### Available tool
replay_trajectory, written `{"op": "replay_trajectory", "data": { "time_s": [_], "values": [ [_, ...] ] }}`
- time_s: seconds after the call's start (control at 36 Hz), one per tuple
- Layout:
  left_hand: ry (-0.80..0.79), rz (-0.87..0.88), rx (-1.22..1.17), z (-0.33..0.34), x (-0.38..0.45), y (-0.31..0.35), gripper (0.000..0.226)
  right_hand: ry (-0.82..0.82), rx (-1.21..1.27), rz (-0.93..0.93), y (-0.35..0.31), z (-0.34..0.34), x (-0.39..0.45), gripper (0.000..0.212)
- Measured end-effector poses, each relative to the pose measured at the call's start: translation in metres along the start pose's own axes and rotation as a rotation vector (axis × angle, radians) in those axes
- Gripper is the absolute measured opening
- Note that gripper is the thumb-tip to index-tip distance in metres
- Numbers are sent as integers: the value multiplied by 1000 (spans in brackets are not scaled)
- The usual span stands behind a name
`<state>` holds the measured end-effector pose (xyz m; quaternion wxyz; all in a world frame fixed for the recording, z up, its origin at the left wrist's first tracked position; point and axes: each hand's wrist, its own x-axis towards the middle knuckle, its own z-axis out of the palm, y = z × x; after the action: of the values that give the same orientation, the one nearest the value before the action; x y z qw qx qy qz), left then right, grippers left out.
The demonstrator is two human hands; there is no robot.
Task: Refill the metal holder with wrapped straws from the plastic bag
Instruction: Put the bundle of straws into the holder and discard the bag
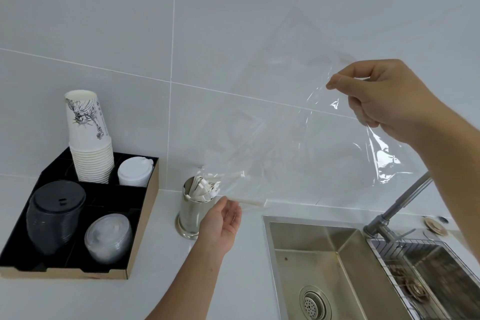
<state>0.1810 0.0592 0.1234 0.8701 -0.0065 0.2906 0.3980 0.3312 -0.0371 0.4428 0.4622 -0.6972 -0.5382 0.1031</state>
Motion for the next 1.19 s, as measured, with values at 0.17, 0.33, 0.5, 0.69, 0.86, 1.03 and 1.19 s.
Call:
{"op": "replay_trajectory", "data": {
  "time_s": [0.17, 0.33, 0.5, 0.69, 0.86, 1.03, 1.19],
  "values": [
    [9, 7, 15, -6, 1, 3, 6, 5, 9, 6, 1, -3, -2, 18],
    [34, 34, 26, -18, -2, 12, 7, 18, 36, 8, 0, -7, -4, 18],
    [65, 104, 6, -34, -10, 34, 12, 22, 34, 6, 2, -9, -10, 19],
    [93, 256, 37, -54, -24, 69, 7, 9, 55, 14, 8, -9, -19, 20],
    [132, 385, 85, -67, -31, 98, 6, 18, 88, 25, 16, -15, -23, 19],
    [167, 504, 111, -71, -34, 117, 9, 36, 101, 16, 23, -24, -25, 18],
    [322, 700, 233, -67, -30, 135, 22, 48, 94, 17, 29, -28, -26, 19]
  ]
}}
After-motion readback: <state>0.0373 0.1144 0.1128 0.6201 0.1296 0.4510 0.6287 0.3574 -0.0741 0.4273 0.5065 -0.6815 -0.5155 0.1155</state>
